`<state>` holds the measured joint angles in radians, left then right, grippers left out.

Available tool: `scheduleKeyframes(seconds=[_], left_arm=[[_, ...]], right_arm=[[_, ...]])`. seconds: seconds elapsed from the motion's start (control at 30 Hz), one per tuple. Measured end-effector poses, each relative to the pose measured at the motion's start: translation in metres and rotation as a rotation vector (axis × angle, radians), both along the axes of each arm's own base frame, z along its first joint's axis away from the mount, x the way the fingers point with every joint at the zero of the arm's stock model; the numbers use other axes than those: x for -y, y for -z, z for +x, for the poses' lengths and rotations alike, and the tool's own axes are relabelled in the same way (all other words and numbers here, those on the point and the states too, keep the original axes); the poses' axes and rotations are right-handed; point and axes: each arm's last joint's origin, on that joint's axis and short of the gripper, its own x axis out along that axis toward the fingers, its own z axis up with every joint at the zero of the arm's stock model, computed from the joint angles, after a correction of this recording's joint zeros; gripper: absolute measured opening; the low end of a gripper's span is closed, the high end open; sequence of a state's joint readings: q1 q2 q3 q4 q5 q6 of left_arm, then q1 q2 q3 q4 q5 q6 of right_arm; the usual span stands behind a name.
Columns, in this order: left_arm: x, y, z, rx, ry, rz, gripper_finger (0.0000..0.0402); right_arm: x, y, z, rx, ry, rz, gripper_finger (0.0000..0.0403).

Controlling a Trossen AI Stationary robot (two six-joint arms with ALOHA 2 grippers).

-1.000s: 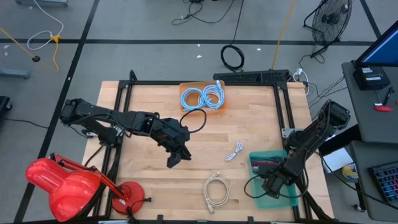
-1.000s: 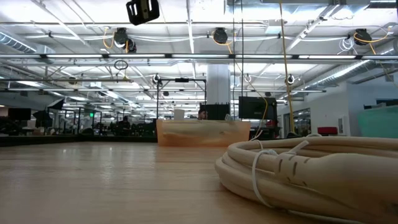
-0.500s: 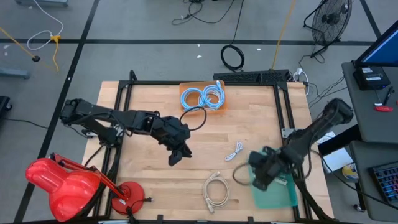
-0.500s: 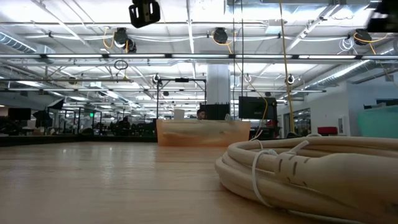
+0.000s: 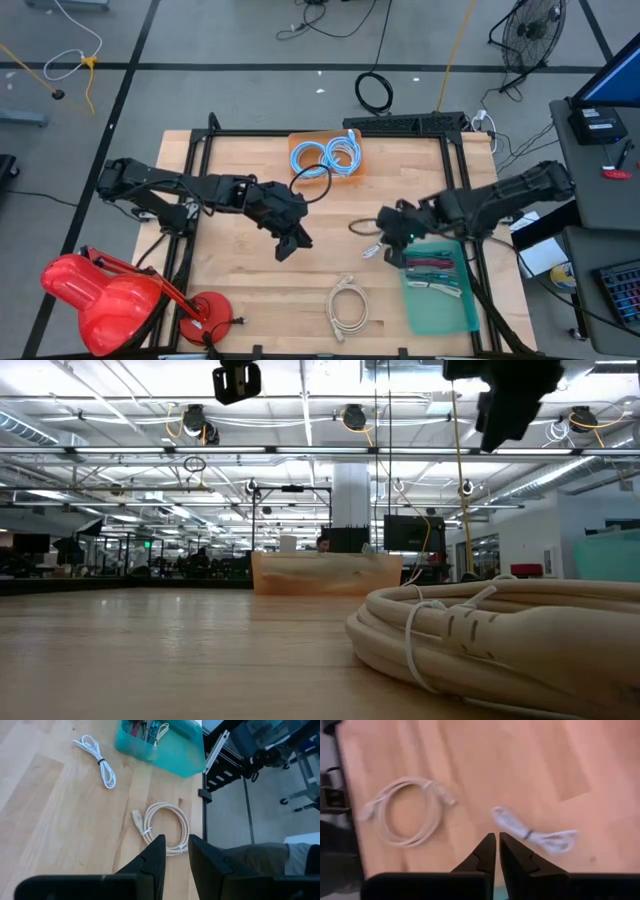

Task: Pick & Place USB Port
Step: Put the small white charger cable into the green bin

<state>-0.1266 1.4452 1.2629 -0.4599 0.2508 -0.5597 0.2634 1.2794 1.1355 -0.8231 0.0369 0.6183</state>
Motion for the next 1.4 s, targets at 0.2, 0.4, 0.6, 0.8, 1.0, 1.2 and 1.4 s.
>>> scheduleKeyframes(seconds=[0.2, 0.4, 0.6, 0.8, 1.0, 1.2, 1.4], left_arm=[[0.006, 0.0, -0.001, -0.001, 0.019, -0.003, 0.0085], [0.011, 0.0, -0.002, -0.002, 0.036, -0.003, 0.0085], [0.013, 0.0, -0.002, -0.002, 0.04, -0.005, 0.0085], [0.013, 0.001, -0.003, -0.013, 0.034, -0.009, 0.0085], [0.015, 0.001, -0.004, -0.027, 0.039, -0.013, 0.0085], [0.017, 0.002, -0.005, -0.035, 0.045, -0.013, 0.0085], [0.017, 0.003, -0.005, -0.047, 0.044, -0.011, 0.0085]], right_arm=[[0.025, 0.009, 0.014, -0.026, -0.098, -0.014, 0.0042], [0.034, 0.024, 0.025, -0.067, -0.252, 0.035, 0.0088], [0.034, 0.044, 0.038, -0.116, -0.39, 0.006, 0.0152], [0.036, 0.072, 0.046, -0.223, -0.467, -0.094, 0.0203], [0.035, 0.099, 0.046, -0.335, -0.491, -0.086, 0.0226], [0.033, 0.112, 0.049, -0.37, -0.53, -0.091, 0.0221], [0.035, 0.114, 0.054, -0.35, -0.511, -0.16, 0.0206]])
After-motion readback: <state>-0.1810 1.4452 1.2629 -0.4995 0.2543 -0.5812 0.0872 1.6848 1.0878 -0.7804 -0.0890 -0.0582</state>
